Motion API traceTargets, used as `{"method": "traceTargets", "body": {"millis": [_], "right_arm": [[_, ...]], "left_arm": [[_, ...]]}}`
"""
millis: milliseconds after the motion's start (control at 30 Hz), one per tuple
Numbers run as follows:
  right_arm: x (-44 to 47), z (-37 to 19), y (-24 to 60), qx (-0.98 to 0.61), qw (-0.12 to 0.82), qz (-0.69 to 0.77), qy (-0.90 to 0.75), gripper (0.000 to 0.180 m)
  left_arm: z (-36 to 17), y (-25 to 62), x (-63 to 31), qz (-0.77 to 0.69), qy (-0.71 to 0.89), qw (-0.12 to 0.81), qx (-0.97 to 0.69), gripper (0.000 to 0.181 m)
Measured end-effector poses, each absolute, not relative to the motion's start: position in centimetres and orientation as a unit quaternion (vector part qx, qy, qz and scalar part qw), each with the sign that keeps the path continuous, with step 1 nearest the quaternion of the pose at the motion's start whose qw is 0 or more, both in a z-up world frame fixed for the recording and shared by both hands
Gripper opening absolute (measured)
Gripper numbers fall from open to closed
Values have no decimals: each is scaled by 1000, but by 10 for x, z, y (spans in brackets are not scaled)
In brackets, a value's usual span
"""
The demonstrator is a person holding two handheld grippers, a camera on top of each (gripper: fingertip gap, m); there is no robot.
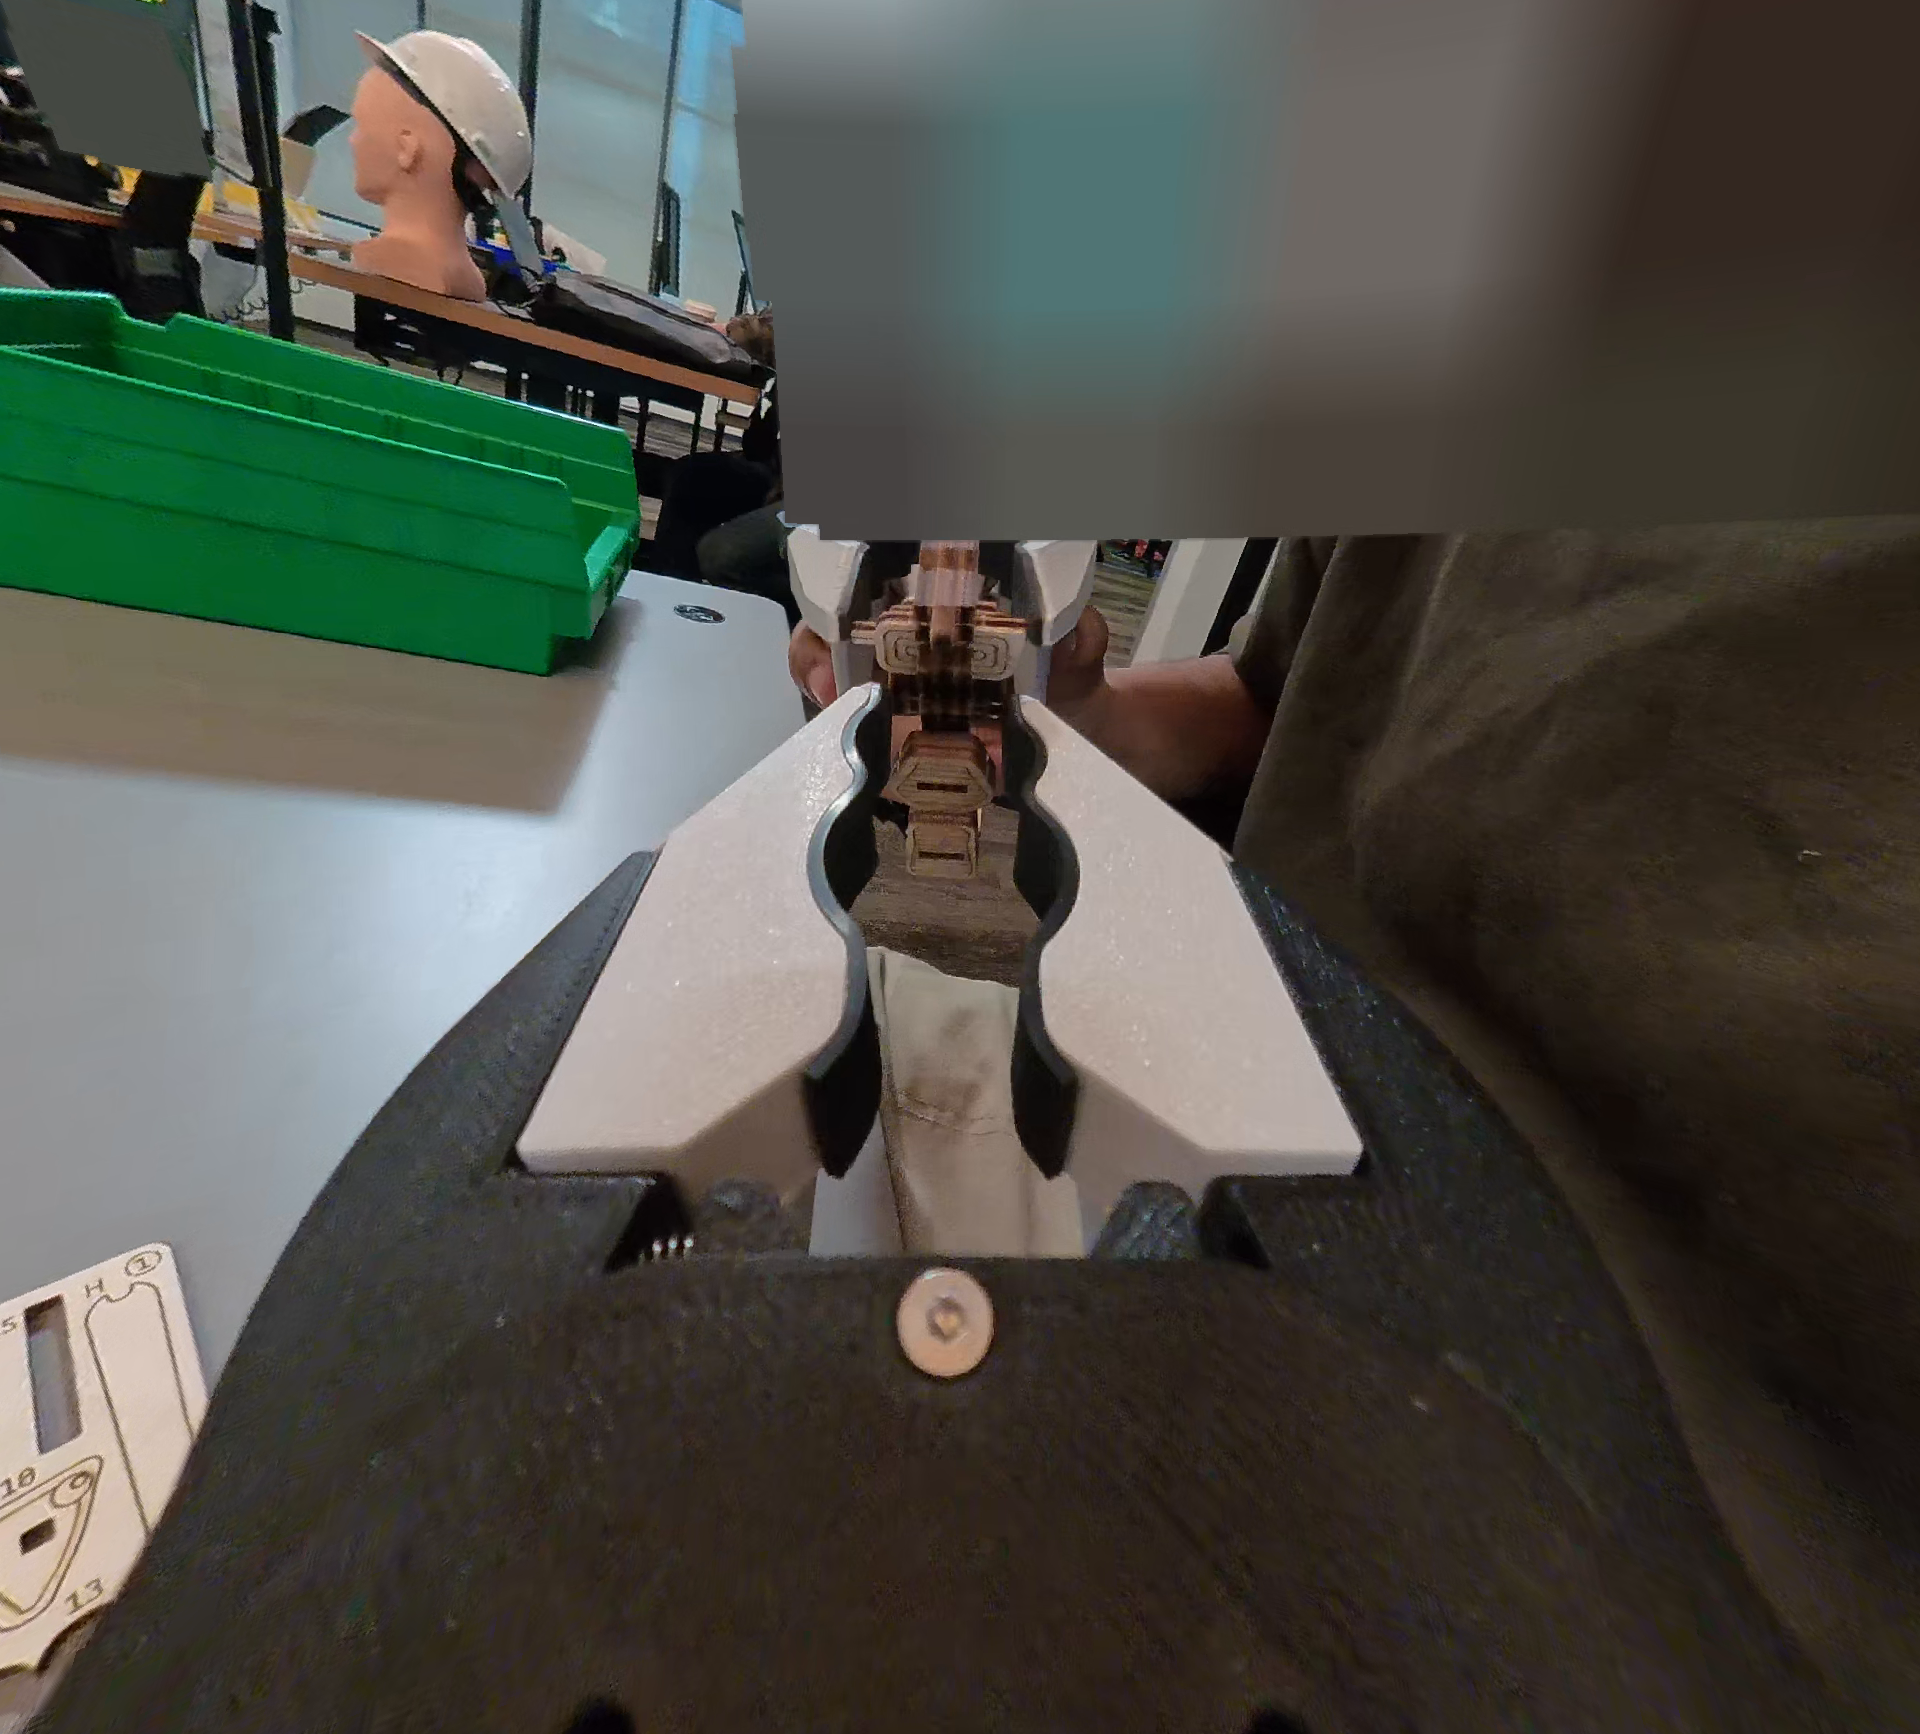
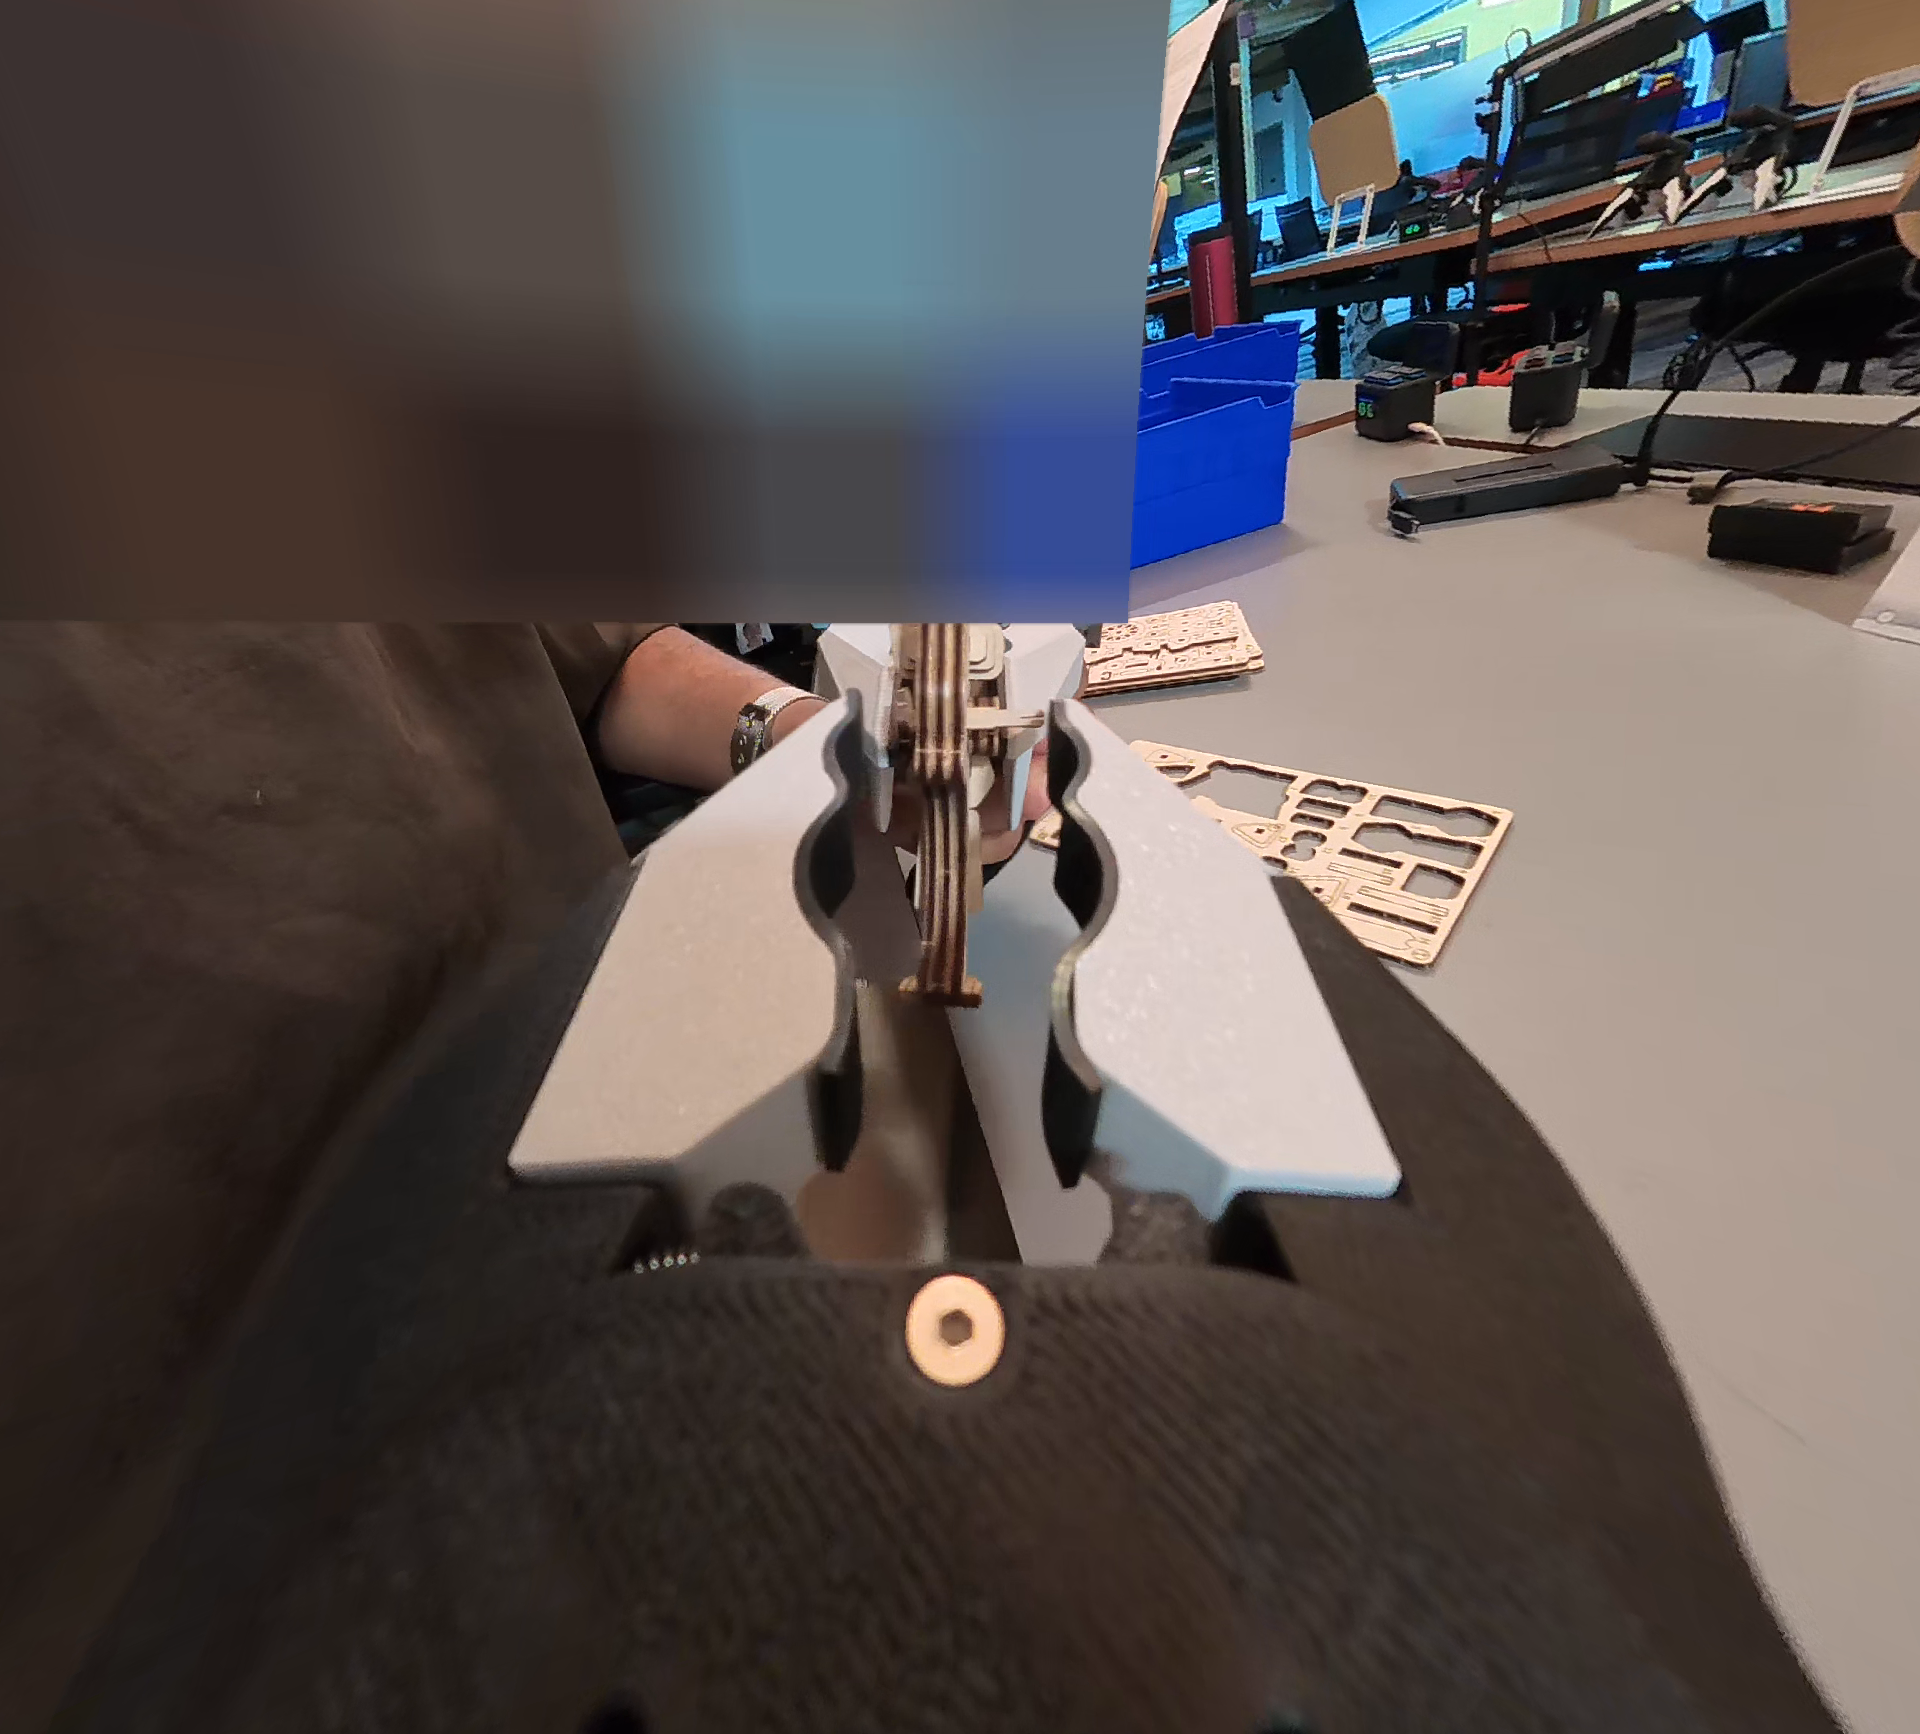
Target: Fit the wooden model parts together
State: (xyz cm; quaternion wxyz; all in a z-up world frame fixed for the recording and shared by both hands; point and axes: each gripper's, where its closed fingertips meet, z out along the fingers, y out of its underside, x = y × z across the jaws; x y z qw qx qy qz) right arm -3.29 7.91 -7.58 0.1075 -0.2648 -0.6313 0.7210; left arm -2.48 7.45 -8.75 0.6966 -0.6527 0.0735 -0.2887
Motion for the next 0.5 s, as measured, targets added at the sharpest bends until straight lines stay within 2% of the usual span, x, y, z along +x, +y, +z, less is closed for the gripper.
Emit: {"method": "traceTargets", "body": {"millis": [200,400,500], "right_arm": [[-36,-80,81,-278,103,718,-630,34],[-40,-81,87,-310,23,745,-590,34],[-41,-84,87,-314,21,742,-592,34]], "left_arm": [[-89,77,-30,-323,39,690,-646,18],[-92,79,-35,-404,-14,666,-627,18],[-95,80,-35,-396,-9,663,-635,17]]}}
